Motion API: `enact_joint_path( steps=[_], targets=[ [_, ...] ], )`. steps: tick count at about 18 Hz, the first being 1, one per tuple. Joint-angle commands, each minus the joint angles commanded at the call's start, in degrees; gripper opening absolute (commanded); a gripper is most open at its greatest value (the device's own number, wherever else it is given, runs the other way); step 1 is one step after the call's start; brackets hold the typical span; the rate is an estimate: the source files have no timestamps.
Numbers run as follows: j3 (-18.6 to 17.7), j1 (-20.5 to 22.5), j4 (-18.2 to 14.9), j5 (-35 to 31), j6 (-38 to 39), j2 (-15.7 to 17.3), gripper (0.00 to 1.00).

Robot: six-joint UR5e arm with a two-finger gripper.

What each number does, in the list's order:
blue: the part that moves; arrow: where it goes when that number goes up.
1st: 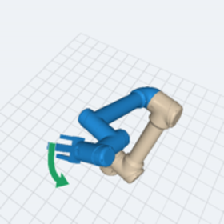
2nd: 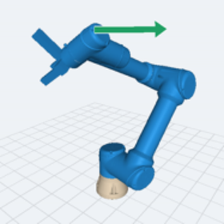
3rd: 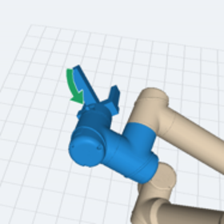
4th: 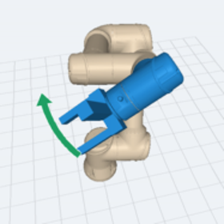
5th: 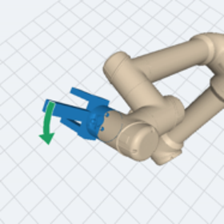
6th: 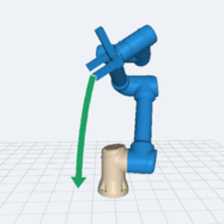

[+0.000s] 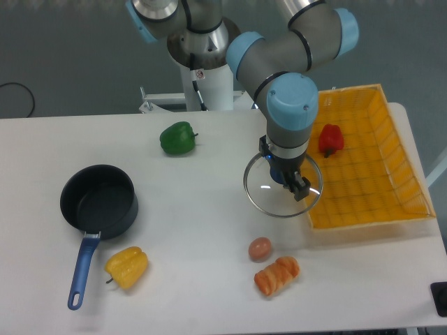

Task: Place the lid on the table
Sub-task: 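Carry the held glass lid away from the orange tray toward the saucepan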

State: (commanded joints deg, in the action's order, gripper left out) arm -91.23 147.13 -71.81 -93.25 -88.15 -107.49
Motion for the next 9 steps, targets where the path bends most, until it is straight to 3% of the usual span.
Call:
enact_joint_path(
  steps=[9],
  targets=[
    [-1.0,-1.6,0.4,0.1,2.2,-0.3,0.53]
  ],
)
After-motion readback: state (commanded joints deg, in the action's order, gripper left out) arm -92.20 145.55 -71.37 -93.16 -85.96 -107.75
